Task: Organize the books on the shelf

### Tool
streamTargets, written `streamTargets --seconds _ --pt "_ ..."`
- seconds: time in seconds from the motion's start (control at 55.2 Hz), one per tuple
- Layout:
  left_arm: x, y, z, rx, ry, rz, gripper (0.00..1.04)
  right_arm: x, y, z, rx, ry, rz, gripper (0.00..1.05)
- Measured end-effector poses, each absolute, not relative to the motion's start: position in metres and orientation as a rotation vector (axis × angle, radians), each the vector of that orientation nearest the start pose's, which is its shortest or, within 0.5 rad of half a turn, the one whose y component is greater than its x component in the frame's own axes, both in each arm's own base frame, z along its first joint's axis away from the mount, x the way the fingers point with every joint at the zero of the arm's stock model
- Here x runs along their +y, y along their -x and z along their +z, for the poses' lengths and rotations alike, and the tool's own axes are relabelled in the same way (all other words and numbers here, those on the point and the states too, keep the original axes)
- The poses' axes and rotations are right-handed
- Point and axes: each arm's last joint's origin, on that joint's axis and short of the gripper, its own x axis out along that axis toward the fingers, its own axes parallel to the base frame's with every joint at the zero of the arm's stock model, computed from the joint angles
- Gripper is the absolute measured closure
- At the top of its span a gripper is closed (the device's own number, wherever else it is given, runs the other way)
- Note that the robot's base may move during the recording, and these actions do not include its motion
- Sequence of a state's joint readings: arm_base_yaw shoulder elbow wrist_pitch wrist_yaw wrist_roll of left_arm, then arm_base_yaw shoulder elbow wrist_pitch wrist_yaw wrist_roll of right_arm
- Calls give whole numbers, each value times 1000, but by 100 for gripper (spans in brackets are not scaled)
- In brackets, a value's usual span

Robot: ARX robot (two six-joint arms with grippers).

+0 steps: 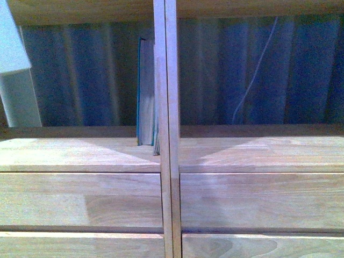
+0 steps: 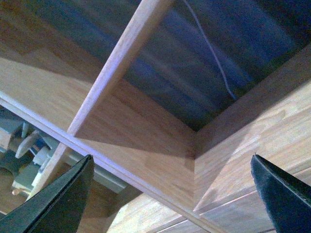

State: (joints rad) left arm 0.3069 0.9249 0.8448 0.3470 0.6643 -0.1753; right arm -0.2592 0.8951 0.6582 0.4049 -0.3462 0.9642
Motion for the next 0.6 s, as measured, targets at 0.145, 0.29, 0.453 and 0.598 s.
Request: streamTargets --seconds 0.145,0.29,0.453,0.598 --pt "64 -215 355 -178 4 -287 98 -42 -197 324 -101 -908 158 7" --pt "79 -243 333 -141 -18 -259 98 -39 -197 321 -92 -905 164 7" --pt "86 -277 311 -120 -20 -281 98 -35 -198 322 -94 -900 179 7" --pt "87 -307 305 -126 -61 -288 98 -32 -199 322 -88 -895 190 7"
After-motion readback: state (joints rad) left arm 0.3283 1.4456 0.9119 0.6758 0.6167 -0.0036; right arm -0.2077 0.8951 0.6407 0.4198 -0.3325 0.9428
